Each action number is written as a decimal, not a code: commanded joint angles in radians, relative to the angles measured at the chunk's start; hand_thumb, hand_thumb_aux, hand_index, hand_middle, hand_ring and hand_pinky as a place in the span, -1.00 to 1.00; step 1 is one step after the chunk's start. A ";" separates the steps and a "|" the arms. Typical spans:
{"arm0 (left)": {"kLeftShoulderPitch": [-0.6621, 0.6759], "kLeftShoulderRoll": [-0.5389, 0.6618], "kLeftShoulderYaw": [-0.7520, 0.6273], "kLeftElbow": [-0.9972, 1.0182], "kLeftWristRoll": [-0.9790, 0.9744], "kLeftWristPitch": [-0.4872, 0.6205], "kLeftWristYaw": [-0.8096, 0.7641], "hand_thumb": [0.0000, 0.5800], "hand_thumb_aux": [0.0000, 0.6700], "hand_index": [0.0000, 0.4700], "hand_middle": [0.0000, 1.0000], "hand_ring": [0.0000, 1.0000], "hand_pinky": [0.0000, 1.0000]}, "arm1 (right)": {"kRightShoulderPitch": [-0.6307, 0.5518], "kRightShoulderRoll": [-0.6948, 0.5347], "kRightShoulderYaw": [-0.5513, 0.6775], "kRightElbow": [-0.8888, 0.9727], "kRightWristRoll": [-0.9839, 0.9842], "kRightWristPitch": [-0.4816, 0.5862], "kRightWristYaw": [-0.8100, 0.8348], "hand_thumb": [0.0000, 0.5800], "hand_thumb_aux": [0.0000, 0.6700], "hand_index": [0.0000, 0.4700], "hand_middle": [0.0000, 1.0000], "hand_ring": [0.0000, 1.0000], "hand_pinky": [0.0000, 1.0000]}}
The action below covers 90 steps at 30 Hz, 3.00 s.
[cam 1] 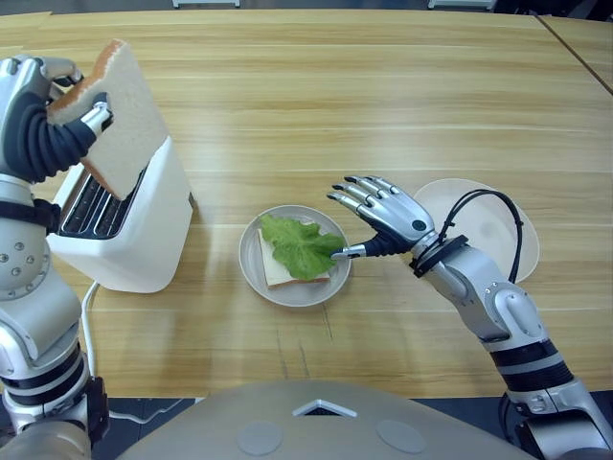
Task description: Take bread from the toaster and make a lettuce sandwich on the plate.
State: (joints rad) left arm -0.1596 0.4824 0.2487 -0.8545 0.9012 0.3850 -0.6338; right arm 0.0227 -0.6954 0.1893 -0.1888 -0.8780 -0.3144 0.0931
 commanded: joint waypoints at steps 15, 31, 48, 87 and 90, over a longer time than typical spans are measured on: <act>-0.172 -0.164 -0.363 0.310 -0.502 0.118 -0.156 1.00 1.00 1.00 1.00 1.00 1.00 | 0.153 -0.012 -0.271 -0.174 0.062 -0.299 -0.395 -1.00 -1.00 -1.00 -1.00 -1.00 -1.00; -0.205 -0.187 -0.591 0.749 -0.633 0.001 -0.081 1.00 1.00 1.00 1.00 1.00 1.00 | 0.274 0.059 0.020 -0.076 -0.003 -0.353 -0.106 -1.00 -1.00 -1.00 -1.00 -1.00 -1.00; -0.255 -0.072 -0.845 0.972 -0.243 -0.325 0.200 1.00 1.00 1.00 1.00 1.00 1.00 | 0.141 0.114 0.158 -0.007 0.081 -0.123 0.224 -1.00 -1.00 -1.00 -1.00 -1.00 -1.00; 0.519 0.182 -0.613 0.192 -0.571 -0.584 0.170 1.00 1.00 1.00 1.00 1.00 1.00 | 0.487 0.108 -0.062 -0.369 0.661 -0.062 0.313 1.00 1.00 1.00 1.00 1.00 1.00; 0.530 0.203 -0.679 0.253 -0.478 -0.602 0.124 1.00 1.00 1.00 1.00 1.00 1.00 | 0.537 0.068 -0.007 -0.302 0.498 -0.107 0.326 1.00 1.00 1.00 1.00 1.00 1.00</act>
State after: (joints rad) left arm 0.3567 0.6628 -0.3838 -0.6435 0.3549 -0.2043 -0.4735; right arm 0.5246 -0.5911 0.1420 -0.5402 -0.2763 -0.3960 0.4001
